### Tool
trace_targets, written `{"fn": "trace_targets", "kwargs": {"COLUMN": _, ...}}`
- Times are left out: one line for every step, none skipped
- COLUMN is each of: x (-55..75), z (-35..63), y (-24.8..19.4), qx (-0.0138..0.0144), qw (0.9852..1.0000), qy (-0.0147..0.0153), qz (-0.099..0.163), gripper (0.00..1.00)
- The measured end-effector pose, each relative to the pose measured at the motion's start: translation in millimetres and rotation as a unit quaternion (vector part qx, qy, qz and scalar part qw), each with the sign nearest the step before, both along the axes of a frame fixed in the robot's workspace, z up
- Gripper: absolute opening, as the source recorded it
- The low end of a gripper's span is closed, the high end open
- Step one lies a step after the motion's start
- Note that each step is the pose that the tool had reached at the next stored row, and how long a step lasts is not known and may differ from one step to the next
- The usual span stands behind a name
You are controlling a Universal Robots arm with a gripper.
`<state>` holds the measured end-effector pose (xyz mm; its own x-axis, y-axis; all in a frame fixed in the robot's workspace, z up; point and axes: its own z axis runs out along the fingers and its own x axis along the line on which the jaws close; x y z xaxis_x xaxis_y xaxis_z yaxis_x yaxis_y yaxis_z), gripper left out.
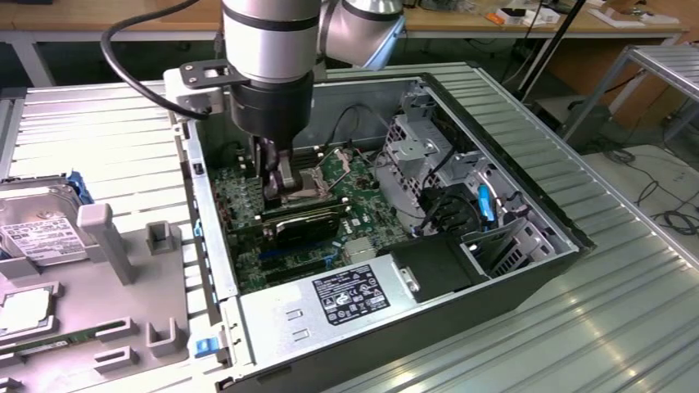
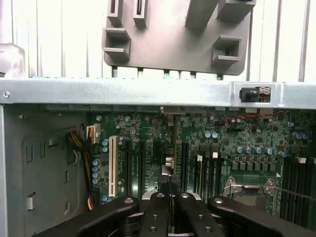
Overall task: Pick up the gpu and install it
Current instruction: 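Press down on the gpu until it lock into place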
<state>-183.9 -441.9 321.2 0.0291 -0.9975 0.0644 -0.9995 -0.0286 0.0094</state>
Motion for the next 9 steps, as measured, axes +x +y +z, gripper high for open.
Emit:
{"fn": "trace_targets", "kwargs": {"x": -1.3, "z": 0.2, "y": 0.0, "qx": -0.0001, "qw": 1.0, "qy": 0.0016, "qz": 0.0, "gripper": 0.11}}
{"fn": "trace_targets", "kwargs": {"x": -2.4, "z": 0.6, "y": 0.1, "qx": -0.0001, "qw": 1.0, "qy": 0.0034, "qz": 0.0, "gripper": 0.11}}
{"fn": "trace_targets", "kwargs": {"x": -4.2, "z": 2.5, "y": 0.0, "qx": 0.0002, "qw": 0.9999, "qy": 0.0102, "qz": 0.0, "gripper": 0.11}}
{"fn": "trace_targets", "kwargs": {"x": -5.1, "z": 3.0, "y": 0.1, "qx": 0.0002, "qw": 0.9999, "qy": 0.0144, "qz": 0.0, "gripper": 0.11}}
{"fn": "trace_targets", "kwargs": {"x": -5.6, "z": 3.3, "y": 0.1, "qx": 0.0002, "qw": 0.9998, "qy": 0.0181, "qz": 0.0, "gripper": 0.11}}
{"fn": "trace_targets", "kwargs": {"x": -6.7, "z": 3.5, "y": 0.1, "qx": 0.0002, "qw": 0.9997, "qy": 0.023, "qz": 0.0, "gripper": 0.11}}
{"fn": "trace_targets", "kwargs": {"x": -12.7, "z": 3.6, "y": 1.8, "qx": -0.0001, "qw": 0.9996, "qy": 0.0276, "qz": 0.0, "gripper": 0.11}}
{"fn": "trace_targets", "kwargs": {"x": -16.4, "z": 3.3, "y": 3.1, "qx": -0.0004, "qw": 0.9996, "qy": 0.0276, "qz": 0.0, "gripper": 0.11}}
{"fn": "trace_targets", "kwargs": {"x": -19.3, "z": 3.0, "y": 4.1, "qx": -0.0005, "qw": 0.9996, "qy": 0.0276, "qz": 0.0, "gripper": 0.11}}
